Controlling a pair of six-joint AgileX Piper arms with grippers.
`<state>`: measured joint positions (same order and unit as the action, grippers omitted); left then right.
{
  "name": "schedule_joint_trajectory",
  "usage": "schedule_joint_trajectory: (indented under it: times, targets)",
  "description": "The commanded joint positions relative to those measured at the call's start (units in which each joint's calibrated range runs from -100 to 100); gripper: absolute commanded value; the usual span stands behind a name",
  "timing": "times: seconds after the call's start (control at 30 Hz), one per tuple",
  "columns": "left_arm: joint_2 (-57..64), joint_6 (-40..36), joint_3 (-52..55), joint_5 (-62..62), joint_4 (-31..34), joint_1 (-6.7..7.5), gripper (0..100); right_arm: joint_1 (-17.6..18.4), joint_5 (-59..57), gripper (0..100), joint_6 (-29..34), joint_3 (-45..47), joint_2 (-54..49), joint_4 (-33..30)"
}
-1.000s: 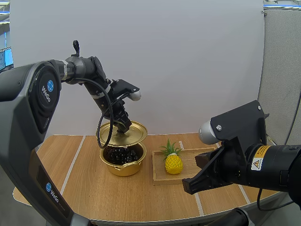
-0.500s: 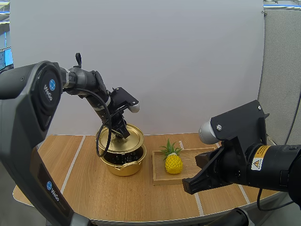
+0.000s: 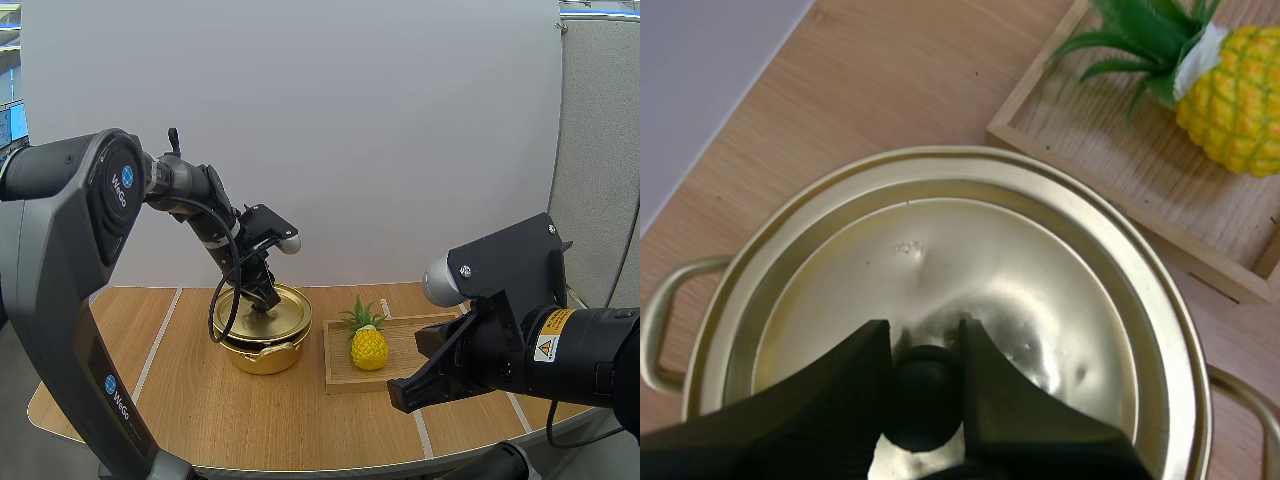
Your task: Open the pot, put the grape inside, and close it
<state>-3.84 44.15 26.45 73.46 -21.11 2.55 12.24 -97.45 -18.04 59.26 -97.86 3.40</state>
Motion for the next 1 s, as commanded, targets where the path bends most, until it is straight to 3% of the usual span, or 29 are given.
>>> schedule_joint_trajectory:
  times: [0.0, 0.5, 0.6, 0.73, 0.97]
  targets:
    - [-0.1, 1.5, 2.7, -4.3, -1.4, 0.07, 0, -0.2, 0.6, 0, -0.5, 0.2, -0.4, -0.2]
    - [-0.1, 2.3, 4.5, -5.3, -3.9, 0.07, 1, -0.2, 0.6, 0, -0.5, 0.2, -0.4, -0.2]
    - [-0.1, 3.1, 4.5, -3.6, -3.9, 0.07, 24, -0.2, 0.6, 0, -0.5, 0.2, -0.4, -0.2]
    - [0.1, 3.6, 4.5, -0.9, -3.9, 0.07, 100, -0.2, 0.6, 0, -0.5, 0.2, -0.4, -0.2]
    - [0.1, 3.4, 4.5, 2.1, -3.7, 0.07, 100, -0.2, 0.6, 0, -0.5, 0.2, -0.4, 0.1]
